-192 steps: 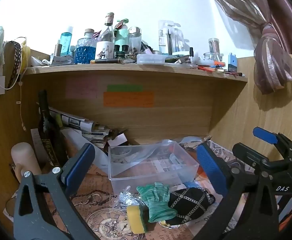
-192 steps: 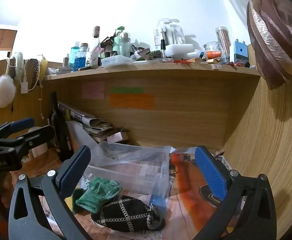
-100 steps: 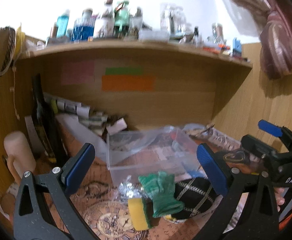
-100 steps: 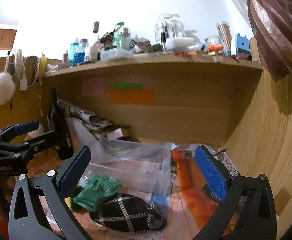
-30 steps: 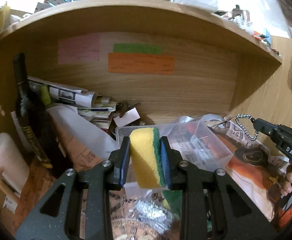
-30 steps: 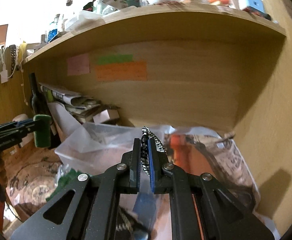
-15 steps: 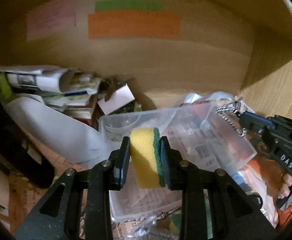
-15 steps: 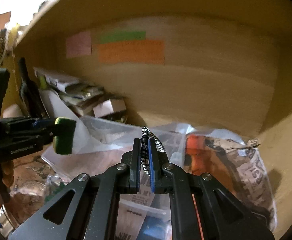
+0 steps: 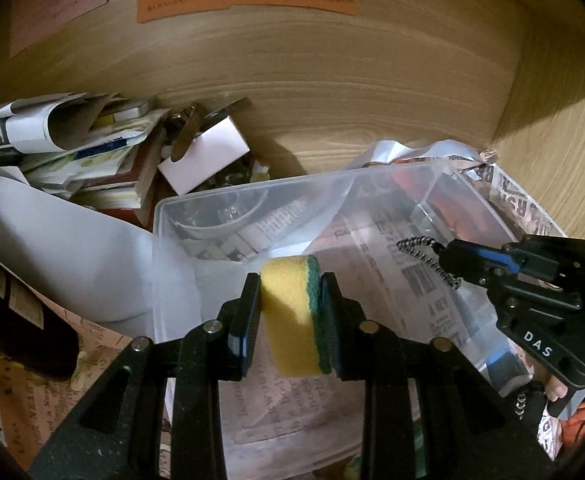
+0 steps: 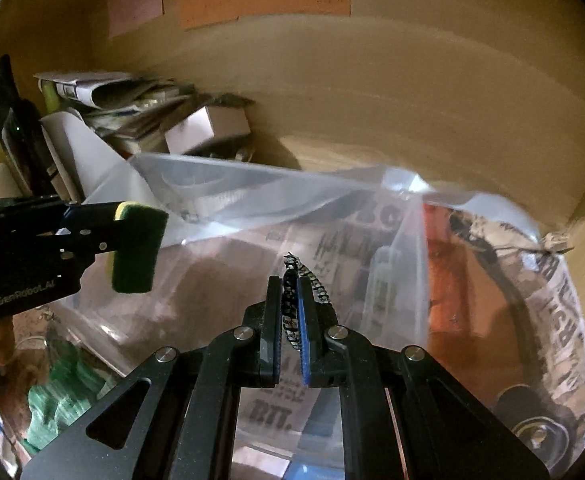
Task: Organize soft objects
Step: 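Carry the sponge into the clear plastic box and open the left tool while the right holds the cap, then grasp the green knit glove with the left tool while the right tool holds the cap, then lift the glove with the left tool over the box while the right tool carries the cap, then release the glove from the left tool while the right tool releases the cap into the box, then grasp the silver foil bag with the left tool while the right tool grasps the white drawstring bag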
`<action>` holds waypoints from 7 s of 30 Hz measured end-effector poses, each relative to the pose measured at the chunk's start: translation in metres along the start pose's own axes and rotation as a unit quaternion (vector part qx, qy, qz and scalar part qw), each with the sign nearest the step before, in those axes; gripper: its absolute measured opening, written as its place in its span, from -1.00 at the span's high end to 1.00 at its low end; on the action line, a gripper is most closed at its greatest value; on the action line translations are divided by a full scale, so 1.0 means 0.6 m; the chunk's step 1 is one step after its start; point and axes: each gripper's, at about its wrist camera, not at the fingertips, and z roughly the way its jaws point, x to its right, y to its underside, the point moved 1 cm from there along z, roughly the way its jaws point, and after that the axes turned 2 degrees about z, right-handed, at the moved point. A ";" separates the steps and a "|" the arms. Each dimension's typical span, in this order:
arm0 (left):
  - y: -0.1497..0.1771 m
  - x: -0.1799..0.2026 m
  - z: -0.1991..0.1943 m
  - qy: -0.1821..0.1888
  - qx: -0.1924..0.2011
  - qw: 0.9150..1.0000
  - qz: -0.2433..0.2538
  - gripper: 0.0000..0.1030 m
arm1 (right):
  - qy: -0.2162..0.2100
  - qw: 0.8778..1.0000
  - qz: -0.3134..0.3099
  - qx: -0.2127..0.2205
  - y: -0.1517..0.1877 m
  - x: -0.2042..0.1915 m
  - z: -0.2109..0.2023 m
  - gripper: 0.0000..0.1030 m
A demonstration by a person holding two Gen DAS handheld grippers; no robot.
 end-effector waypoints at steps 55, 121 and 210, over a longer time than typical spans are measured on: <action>0.201 0.092 -0.153 0.034 0.042 0.999 0.004 0.15 | -0.015 0.999 0.033 0.035 0.206 -0.057 -0.151 -0.21; 0.104 0.048 -0.210 0.034 0.120 0.992 0.001 0.83 | -0.004 0.976 0.039 0.215 0.056 -0.003 -0.258 0.71; 0.217 0.011 -0.081 0.030 -0.023 0.998 -0.056 -0.55 | -0.020 0.999 0.037 -0.020 0.188 -0.038 -0.107 -0.65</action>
